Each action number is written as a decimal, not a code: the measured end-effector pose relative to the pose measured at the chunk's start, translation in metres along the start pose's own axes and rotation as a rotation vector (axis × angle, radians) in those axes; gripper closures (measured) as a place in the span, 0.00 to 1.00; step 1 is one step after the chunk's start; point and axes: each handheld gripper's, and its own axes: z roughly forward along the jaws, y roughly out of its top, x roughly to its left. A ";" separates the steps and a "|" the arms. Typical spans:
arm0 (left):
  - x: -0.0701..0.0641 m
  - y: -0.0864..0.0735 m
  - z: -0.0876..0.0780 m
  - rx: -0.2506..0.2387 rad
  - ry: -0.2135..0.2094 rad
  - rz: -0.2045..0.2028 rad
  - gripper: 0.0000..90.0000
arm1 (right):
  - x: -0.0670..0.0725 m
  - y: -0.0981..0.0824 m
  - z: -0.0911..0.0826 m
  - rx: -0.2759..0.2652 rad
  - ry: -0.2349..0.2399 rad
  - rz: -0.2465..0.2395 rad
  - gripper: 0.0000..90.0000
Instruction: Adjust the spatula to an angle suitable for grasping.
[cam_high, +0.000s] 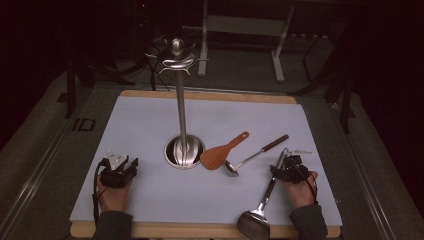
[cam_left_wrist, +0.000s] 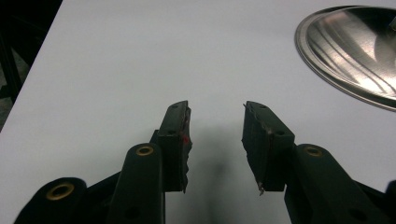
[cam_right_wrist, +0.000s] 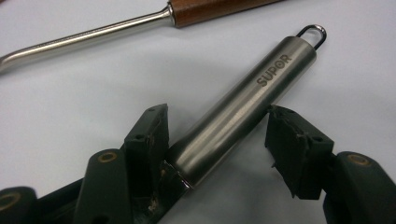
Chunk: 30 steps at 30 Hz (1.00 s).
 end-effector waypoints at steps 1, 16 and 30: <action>0.000 0.000 0.000 0.000 -0.001 0.000 0.68 | -0.001 0.001 0.000 0.011 0.003 -0.002 0.45; 0.000 0.000 0.000 0.000 0.004 -0.001 0.68 | -0.015 -0.004 -0.007 0.024 0.060 -0.007 0.52; 0.000 0.000 0.000 -0.001 0.003 -0.004 0.68 | 0.004 0.009 -0.002 0.052 0.078 -0.183 0.57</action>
